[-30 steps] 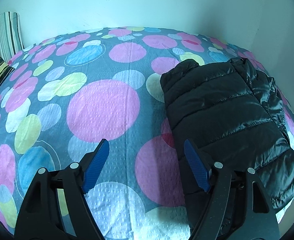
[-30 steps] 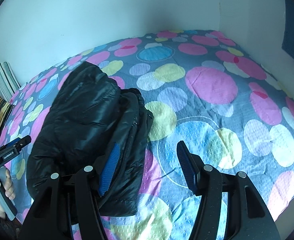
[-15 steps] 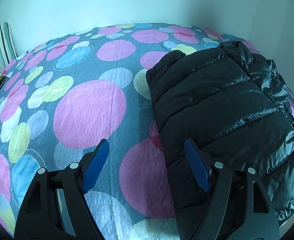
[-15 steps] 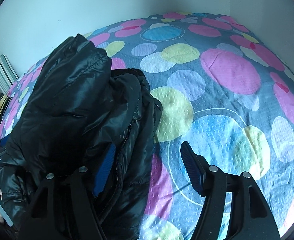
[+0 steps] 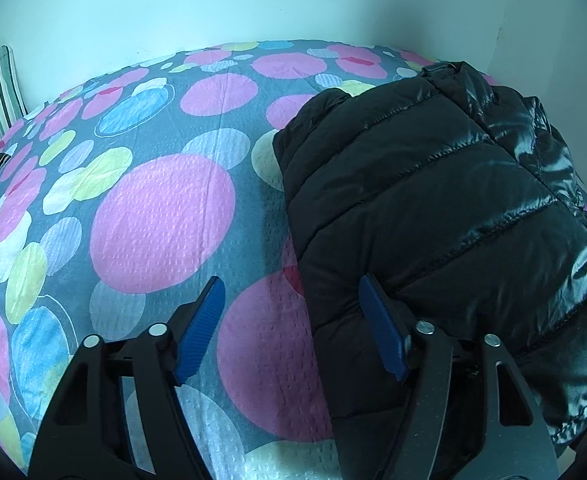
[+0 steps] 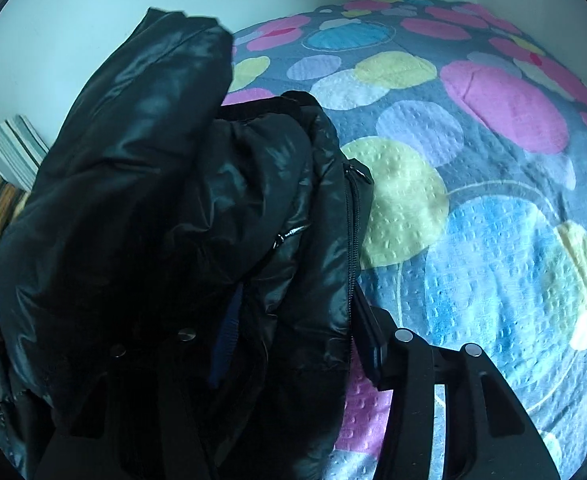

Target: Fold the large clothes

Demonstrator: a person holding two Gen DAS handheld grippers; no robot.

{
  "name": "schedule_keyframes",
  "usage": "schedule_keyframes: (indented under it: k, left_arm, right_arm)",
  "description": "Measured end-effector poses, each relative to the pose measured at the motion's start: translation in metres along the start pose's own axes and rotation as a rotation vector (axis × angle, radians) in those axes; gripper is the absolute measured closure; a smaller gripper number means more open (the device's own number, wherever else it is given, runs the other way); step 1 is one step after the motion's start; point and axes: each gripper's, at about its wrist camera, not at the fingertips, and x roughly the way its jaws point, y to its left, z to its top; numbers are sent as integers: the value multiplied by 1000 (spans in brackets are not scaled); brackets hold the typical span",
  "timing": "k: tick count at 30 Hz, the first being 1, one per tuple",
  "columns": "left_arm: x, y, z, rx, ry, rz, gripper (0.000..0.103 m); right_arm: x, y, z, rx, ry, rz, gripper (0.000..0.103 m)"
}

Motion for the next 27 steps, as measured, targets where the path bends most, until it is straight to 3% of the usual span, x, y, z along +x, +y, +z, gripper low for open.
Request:
schedule_keyframes:
  k: [24,27]
  left_arm:
    - [2,1,1,10,-5,-22,41]
    - [3,1,1,11,-4,-27,46]
  right_arm:
    - [-3,0,-7,15,-44,73,61]
    - [-1,3,-5,10,-46,77,62]
